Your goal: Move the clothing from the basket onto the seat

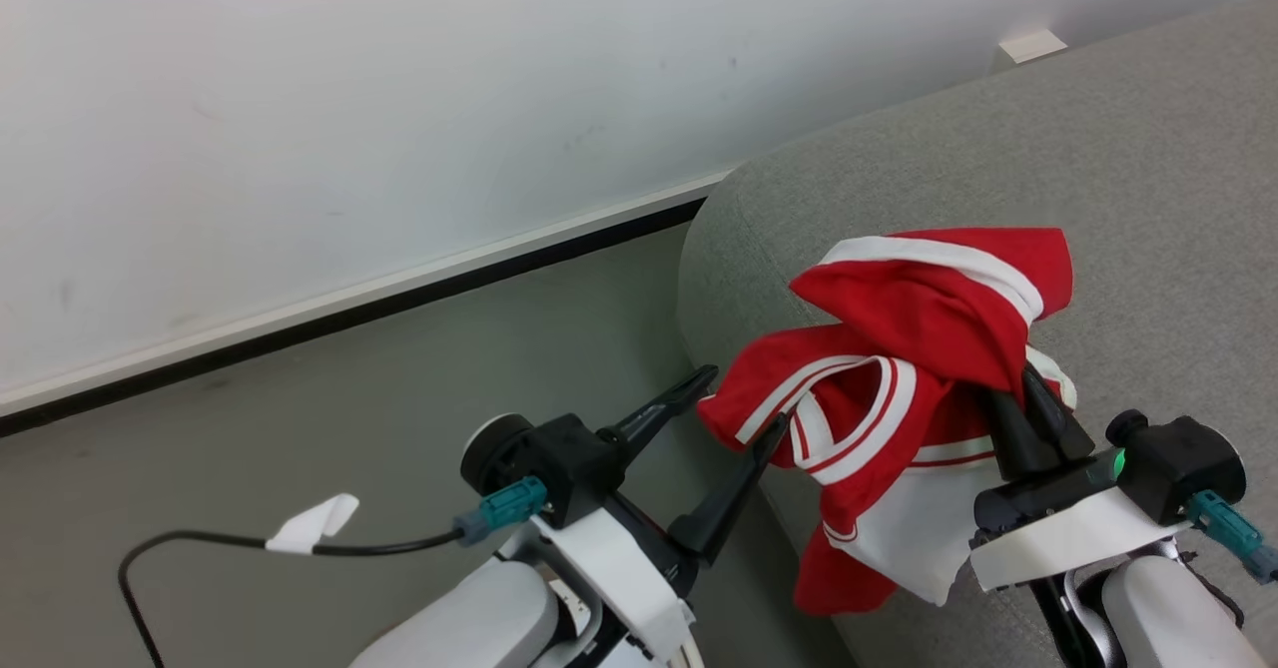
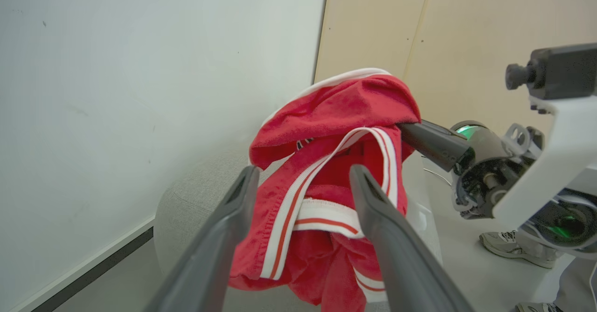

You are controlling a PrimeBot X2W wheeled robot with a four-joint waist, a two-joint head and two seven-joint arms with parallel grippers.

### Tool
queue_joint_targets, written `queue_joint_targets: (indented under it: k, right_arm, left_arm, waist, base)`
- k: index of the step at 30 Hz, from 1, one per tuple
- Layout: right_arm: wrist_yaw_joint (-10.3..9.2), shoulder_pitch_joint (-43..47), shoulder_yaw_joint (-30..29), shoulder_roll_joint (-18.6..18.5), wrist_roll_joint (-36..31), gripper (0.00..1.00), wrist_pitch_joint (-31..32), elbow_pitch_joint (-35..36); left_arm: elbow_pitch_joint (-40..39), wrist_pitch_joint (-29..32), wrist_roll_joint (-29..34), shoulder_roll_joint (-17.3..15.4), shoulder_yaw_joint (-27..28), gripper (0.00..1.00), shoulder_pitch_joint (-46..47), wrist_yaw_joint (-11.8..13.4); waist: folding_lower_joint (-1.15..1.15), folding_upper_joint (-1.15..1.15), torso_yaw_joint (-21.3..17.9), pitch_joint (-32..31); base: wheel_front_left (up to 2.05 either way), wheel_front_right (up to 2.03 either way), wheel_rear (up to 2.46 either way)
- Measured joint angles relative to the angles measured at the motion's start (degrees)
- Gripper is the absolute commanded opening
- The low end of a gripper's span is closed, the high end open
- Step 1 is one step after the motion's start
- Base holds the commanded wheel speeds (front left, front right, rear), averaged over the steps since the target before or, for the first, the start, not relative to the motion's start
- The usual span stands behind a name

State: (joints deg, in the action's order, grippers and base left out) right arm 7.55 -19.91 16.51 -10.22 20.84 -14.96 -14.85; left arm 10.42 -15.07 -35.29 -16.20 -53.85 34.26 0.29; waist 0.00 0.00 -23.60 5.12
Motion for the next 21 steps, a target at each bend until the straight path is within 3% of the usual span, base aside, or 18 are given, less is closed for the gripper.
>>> queue_joint_targets:
  k: [8, 21]
  right_arm:
    - [0.0, -6.7, -2.8, 0.1, 2.5, 0.0, 0.3, -0.4]
    - [0.0, -28.8, -12.2, -10.7, 3.9, 0.0, 7.0, -4.6]
  left_arm:
    - [-0.6, 0.2, 1.6, -0.3, -0.2, 1.0, 1.9, -0.5]
    - [-6.1, 3.0, 5.5, -3.3, -1.0, 1.0, 8.2, -1.5]
  waist:
    - [0.0, 0.0, 0.7, 3.3]
    - [0.01, 0.0, 5.8, 15.8]
  base:
    - [0.0, 0.0, 0.0]
    - [0.0, 0.0, 0.0]
